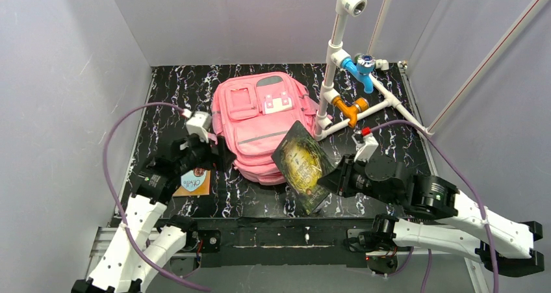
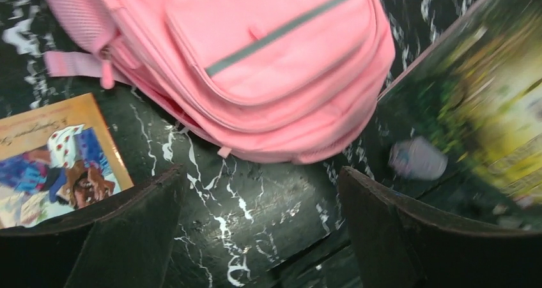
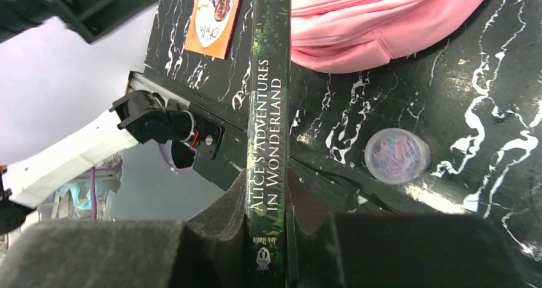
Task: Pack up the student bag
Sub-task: Place the book in the student bag.
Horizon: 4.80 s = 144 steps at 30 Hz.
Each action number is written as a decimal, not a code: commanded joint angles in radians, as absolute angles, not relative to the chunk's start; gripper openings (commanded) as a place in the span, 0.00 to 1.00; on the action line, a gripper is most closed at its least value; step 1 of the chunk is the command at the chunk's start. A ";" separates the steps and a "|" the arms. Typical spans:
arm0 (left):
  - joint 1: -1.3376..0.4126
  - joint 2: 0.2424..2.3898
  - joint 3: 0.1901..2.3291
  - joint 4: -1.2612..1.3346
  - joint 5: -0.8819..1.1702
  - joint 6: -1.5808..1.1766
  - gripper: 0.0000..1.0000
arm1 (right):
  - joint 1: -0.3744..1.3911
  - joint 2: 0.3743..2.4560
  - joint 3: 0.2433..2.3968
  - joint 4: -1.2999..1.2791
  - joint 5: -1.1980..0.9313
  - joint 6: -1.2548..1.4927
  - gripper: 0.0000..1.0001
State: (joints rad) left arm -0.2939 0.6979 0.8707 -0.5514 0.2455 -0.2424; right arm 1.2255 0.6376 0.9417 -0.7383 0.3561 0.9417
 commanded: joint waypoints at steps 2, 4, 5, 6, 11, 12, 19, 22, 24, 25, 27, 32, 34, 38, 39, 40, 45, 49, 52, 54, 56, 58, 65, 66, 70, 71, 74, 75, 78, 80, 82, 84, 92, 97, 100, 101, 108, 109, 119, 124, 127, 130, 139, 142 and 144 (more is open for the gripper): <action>-0.481 0.731 0.787 -0.371 0.320 0.043 0.84 | 1.229 0.513 1.036 -0.740 0.395 0.870 0.01; -0.610 0.793 0.782 -0.356 0.201 0.125 0.83 | 1.230 0.473 1.027 -0.727 0.413 0.867 0.01; -0.665 0.839 0.786 -0.351 0.130 0.164 0.84 | 1.229 0.458 1.025 -0.729 0.429 0.871 0.01; -0.715 0.877 0.786 -0.339 0.097 0.194 0.83 | 1.229 0.448 1.022 -0.731 0.438 0.876 0.01; -0.813 1.063 0.825 -0.272 0.015 0.215 0.68 | 1.229 0.445 1.022 -0.718 0.449 0.858 0.01; -0.826 1.106 0.839 -0.265 -0.013 0.206 0.65 | 1.229 0.449 1.024 -0.713 0.446 0.852 0.01; -0.949 1.311 0.833 -0.141 -0.327 0.165 0.65 | 1.229 0.420 0.975 -0.669 0.422 0.868 0.01; -0.952 1.383 0.852 -0.144 -0.461 0.129 0.68 | 1.229 0.395 0.965 -0.649 0.425 0.877 0.01; -0.953 1.382 0.840 -0.132 -0.617 0.096 0.55 | 1.229 0.396 0.965 -0.659 0.415 0.891 0.01; -0.953 1.370 0.831 -0.114 -0.690 0.076 0.51 | 1.229 0.395 0.961 -0.664 0.411 0.894 0.01; -0.954 1.362 0.815 -0.052 -0.686 0.074 0.55 | 1.229 0.394 0.956 -0.667 0.418 0.892 0.01; -0.953 1.430 0.847 -0.045 -0.636 0.078 0.53 | 1.229 0.391 0.962 -0.671 0.422 0.901 0.01; -0.953 1.460 0.872 -0.066 -0.635 0.081 0.38 | 1.229 0.387 0.958 -0.678 0.422 0.909 0.01; -0.953 1.440 0.886 -0.076 -0.654 0.082 0.02 | 1.229 0.370 0.948 -0.699 0.423 0.933 0.01; -0.953 1.425 0.883 -0.076 -0.669 0.080 0.00 | 1.229 0.365 0.948 -0.709 0.427 0.936 0.01; -0.953 1.385 0.880 -0.079 -0.687 0.078 0.00 | 1.229 0.361 0.951 -0.722 0.430 0.940 0.01; -0.953 1.226 0.934 -0.142 -0.918 -0.039 0.00 | 1.229 0.351 0.945 -0.751 0.433 0.960 0.01; -0.952 1.110 0.959 -0.149 -0.859 -0.074 0.00 | 1.229 0.375 0.861 -0.632 0.357 0.990 0.01; -0.951 1.082 1.000 -0.206 -0.820 -0.136 0.00 | 1.229 0.405 0.775 -0.468 0.263 1.035 0.01; -0.952 1.071 1.021 -0.234 -0.805 -0.171 0.00 | 1.229 0.433 0.716 -0.343 0.231 1.087 0.01; -0.951 1.055 1.033 -0.243 -0.783 -0.191 0.00 | 1.229 0.457 0.656 -0.249 0.218 1.153 0.01; -0.951 1.050 1.050 -0.259 -0.762 -0.206 0.00 | 1.229 0.477 0.594 -0.142 0.214 1.221 0.01; -0.951 1.041 1.100 -0.334 -0.621 -0.253 0.00 | 1.229 0.622 0.403 0.301 0.296 1.468 0.01; -0.951 1.034 1.103 -0.340 -0.597 -0.260 0.00 | 1.229 0.647 0.401 0.339 0.324 1.479 0.01; -0.952 1.009 1.121 -0.392 -0.524 -0.302 0.00 | 1.220 0.779 0.416 0.511 0.394 1.508 0.01; -0.951 1.003 1.127 -0.410 -0.510 -0.315 0.00 | 1.213 0.817 0.421 0.564 0.386 1.518 0.01; -0.951 0.987 1.134 -0.445 -0.458 -0.350 0.00 | 1.185 0.945 0.458 0.674 0.334 1.540 0.01; -0.952 0.982 1.131 -0.452 -0.440 -0.361 0.00 | 1.179 0.980 0.468 0.719 0.336 1.532 0.01; -0.952 0.972 1.124 -0.469 -0.391 -0.394 0.00 | 1.152 1.059 0.483 0.778 0.389 1.519 0.01; -0.952 0.966 1.120 -0.472 -0.354 -0.417 0.00 | 1.119 1.127 0.491 0.835 0.383 1.532 0.01; -0.951 0.961 1.121 -0.464 -0.317 -0.439 0.00 | 1.085 1.218 0.510 0.890 0.337 1.556 0.01; -0.951 0.965 1.133 -0.462 -0.275 -0.451 0.00 | 1.058 1.290 0.528 0.959 0.297 1.579 0.01; -0.952 0.976 1.180 -0.460 -0.156 -0.425 0.00 | 1.055 1.497 0.659 1.039 0.179 1.503 0.01; -0.952 0.956 1.179 -0.461 -0.122 -0.349 0.00 | 1.052 1.568 0.644 1.136 0.102 1.550 0.01; -0.951 0.954 1.185 -0.468 -0.124 -0.323 0.00 | 1.055 1.618 0.630 1.169 0.074 1.609 0.01; -0.951 0.956 1.190 -0.471 -0.118 -0.317 0.00 | 1.055 1.652 0.626 1.194 0.067 1.632 0.01; -0.951 0.984 1.205 -0.472 -0.046 -0.338 0.00 | 1.058 1.828 0.643 1.395 0.070 1.724 0.01; -0.951 0.987 1.206 -0.472 -0.043 -0.340 0.00 | 1.061 1.836 0.637 1.396 0.092 1.723 0.01; -0.951 0.993 1.232 -0.551 -0.132 -0.296 0.00 | 1.045 1.940 0.627 1.410 0.300 1.667 0.07; -0.952 0.972 1.246 -0.613 -0.192 -0.301 0.00 | 1.040 2.006 0.659 1.443 0.267 1.645 0.45; -0.952 0.962 1.223 -0.607 -0.175 -0.318 0.00 | 1.041 1.933 0.631 1.356 0.212 1.615 0.66; -0.952 0.959 1.204 -0.606 -0.173 -0.328 0.00 | 1.060 1.831 0.593 1.191 0.181 1.572 0.83; -0.951 0.960 1.223 -0.594 -0.148 -0.342 0.00 | 1.141 1.809 0.559 1.137 0.225 1.561 0.75; -0.951 0.961 1.225 -0.595 -0.124 -0.361 0.00 | 1.141 1.840 0.599 1.161 0.268 1.552 0.43; -0.952 0.962 1.228 -0.594 -0.102 -0.353 0.00 | 1.121 1.869 0.638 1.178 0.275 1.522 0.15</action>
State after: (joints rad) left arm -0.9447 1.0035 1.1885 -0.6460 -0.1696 -0.3298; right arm 1.1423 1.8297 0.5541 1.1007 0.2195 1.5620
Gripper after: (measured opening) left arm 0.032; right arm 0.372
